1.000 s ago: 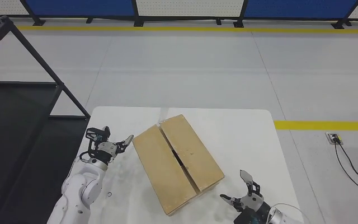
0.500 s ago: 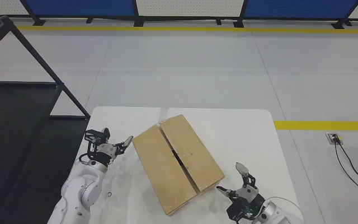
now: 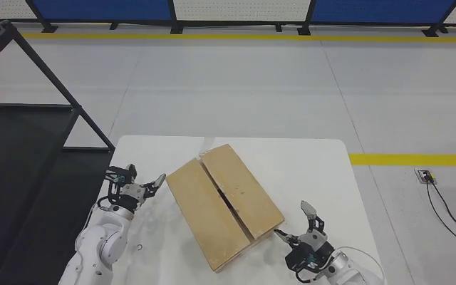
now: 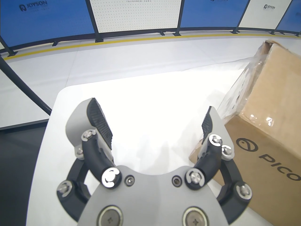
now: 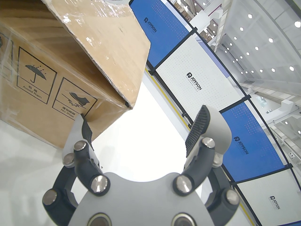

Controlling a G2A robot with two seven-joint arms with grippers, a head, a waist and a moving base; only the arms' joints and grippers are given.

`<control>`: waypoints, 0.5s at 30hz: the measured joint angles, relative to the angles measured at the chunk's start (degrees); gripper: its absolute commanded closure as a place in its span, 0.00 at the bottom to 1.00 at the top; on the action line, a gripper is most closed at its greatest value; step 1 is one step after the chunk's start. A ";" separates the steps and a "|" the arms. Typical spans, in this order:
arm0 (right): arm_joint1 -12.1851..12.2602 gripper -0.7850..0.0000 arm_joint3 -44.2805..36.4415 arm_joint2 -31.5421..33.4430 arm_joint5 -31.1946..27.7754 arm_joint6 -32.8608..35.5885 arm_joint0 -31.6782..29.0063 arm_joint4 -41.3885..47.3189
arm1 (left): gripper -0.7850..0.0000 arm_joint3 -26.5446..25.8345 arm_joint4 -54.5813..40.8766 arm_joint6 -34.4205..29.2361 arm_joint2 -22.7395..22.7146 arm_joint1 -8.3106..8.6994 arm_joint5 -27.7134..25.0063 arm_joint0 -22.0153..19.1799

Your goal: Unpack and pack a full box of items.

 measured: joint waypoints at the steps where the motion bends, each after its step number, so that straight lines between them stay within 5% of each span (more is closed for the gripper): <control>1: -0.03 0.00 0.13 -0.12 0.20 0.02 0.19 0.34 | 0.00 0.05 -0.03 -0.02 -0.04 0.01 0.07 -0.02; 15: -0.30 0.00 1.37 -2.21 1.17 1.47 3.79 1.73 | 0.00 0.65 0.14 -0.27 0.06 0.16 0.10 -0.58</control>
